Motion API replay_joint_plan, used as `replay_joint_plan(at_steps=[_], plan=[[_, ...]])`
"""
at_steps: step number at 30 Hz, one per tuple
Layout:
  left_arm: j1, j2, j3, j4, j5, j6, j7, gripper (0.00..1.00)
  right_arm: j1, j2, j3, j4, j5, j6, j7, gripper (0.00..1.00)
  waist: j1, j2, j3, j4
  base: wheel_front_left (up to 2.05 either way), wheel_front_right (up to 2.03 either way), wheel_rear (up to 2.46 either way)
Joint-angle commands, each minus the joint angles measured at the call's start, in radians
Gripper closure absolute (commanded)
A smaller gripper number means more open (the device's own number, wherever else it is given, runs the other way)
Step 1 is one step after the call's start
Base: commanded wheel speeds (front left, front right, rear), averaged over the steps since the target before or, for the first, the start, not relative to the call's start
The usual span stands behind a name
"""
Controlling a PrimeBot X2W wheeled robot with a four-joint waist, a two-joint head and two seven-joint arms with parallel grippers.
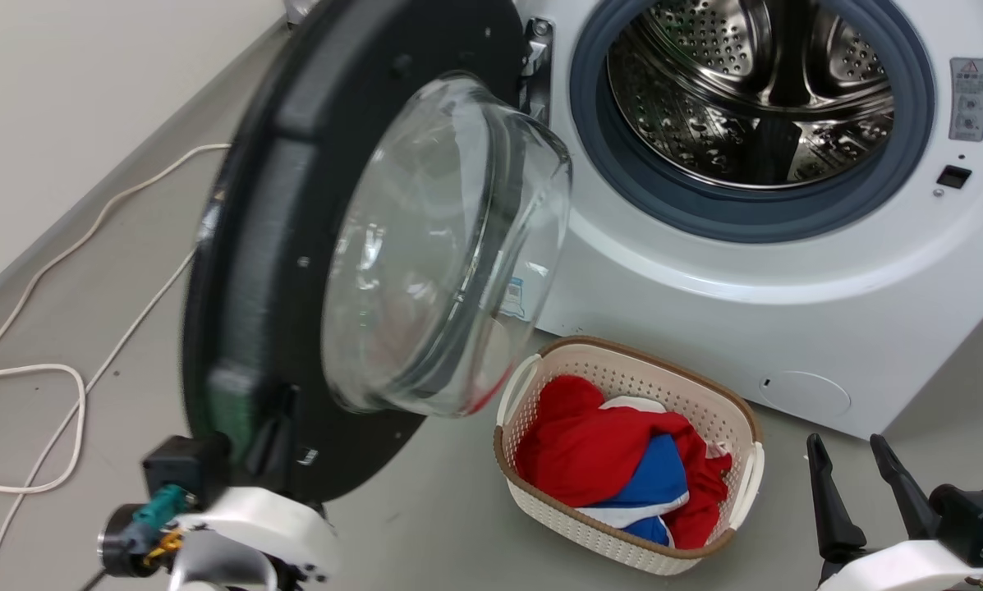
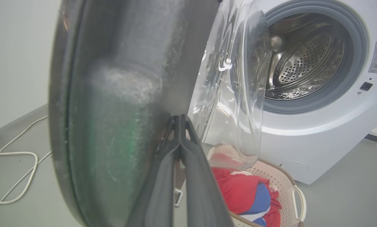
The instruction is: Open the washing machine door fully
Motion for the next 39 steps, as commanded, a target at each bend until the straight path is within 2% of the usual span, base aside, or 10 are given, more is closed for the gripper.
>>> replay_joint_plan(at_steps=[1, 14, 29, 33, 39], plan=[[-0.031, 0.023, 0.040, 0.030, -0.017, -0.003, -0.016, 1.00, -0.009, 0.001, 0.002, -0.002, 0.000, 0.000, 0.001, 0.00, 0.0000, 0.0000, 0.012, -0.014, 0.00, 0.00, 0.00], [-0.173, 0.146, 0.250, 0.287, -0.122, -0.041, -0.097, 1.00, -0.060, 0.001, 0.008, 0.002, -0.018, 0.000, 0.011, 0.00, 0.0000, 0.0000, 0.102, -0.114, 0.00, 0.00, 0.00], [-0.308, 0.247, 0.358, 0.585, -0.196, -0.128, -0.175, 1.00, -0.118, 0.001, 0.028, 0.017, -0.031, 0.000, 0.007, 0.00, 0.0000, 0.0000, 0.177, -0.166, 0.00, 0.00, 0.00], [-0.330, 0.260, 0.360, 0.630, -0.183, -0.138, -0.190, 1.00, -0.125, 0.001, 0.028, 0.024, -0.029, 0.000, 0.002, 0.00, 0.0000, 0.0000, 0.174, -0.176, 0.00, 0.00, 0.00], [-0.283, 0.229, 0.367, 0.609, -0.168, -0.125, -0.211, 1.00, -0.103, 0.001, 0.022, 0.037, -0.021, 0.000, -0.013, 0.00, 0.0000, 0.0000, 0.144, -0.177, 0.00, 0.00, 0.00]])
